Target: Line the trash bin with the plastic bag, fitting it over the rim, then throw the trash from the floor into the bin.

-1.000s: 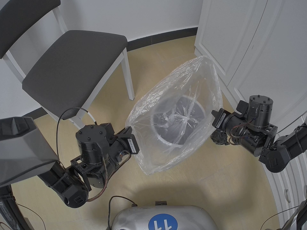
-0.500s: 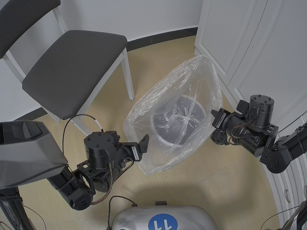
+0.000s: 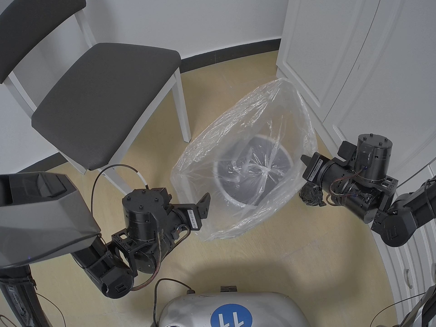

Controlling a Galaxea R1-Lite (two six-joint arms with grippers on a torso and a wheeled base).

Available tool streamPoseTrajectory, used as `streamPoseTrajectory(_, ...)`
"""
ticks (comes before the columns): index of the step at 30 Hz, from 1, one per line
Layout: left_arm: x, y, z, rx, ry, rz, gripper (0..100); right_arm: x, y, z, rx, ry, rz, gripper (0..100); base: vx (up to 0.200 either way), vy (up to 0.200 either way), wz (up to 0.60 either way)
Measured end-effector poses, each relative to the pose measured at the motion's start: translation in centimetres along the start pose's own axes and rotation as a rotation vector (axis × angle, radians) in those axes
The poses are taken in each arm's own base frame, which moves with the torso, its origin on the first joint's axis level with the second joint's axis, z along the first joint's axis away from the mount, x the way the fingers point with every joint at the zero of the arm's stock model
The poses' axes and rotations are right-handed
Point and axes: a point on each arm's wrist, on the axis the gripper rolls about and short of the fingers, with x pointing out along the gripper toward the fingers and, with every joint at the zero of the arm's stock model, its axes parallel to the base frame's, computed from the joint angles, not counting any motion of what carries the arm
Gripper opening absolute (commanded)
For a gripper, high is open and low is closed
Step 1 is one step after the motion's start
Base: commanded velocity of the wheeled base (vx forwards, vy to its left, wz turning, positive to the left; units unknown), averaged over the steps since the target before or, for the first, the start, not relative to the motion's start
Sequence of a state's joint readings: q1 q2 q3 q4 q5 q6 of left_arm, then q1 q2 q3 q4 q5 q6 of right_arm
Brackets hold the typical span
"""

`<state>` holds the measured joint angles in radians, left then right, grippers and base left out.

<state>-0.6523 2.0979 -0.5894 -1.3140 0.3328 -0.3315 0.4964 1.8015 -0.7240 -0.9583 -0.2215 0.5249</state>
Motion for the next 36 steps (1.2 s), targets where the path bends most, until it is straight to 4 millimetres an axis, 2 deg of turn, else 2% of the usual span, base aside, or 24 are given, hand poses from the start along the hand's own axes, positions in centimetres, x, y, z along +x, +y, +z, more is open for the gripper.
streamPoseTrajectory(11, 0.3, 0.0, 0.0, -0.004, -0.004, 0.001, 0, -0.4, -0.1, 0.1, -0.012, 0.0, -0.001, 0, 0.0, 0.0, 0.0)
streamPoseTrajectory(22, 0.4, -0.4, 1.8, -0.043, -0.128, -0.021, 0, -0.3, -0.4, 0.2, -0.014, -0.003, -0.014, 0, 0.0, 0.0, 0.0)
streamPoseTrajectory(30, 1.1, -1.0, 2.9, -0.033, -0.164, -0.001, 0, 0.6, -2.0, 0.5, -0.032, -0.009, -0.063, 0, 0.0, 0.0, 0.0)
streamPoseTrajectory(36, 0.8, -1.5, 2.9, -0.02, -0.145, -0.008, 0, 1.1, -3.2, -0.3, -0.083, 0.047, -0.11, 0, 0.0, 0.0, 0.0)
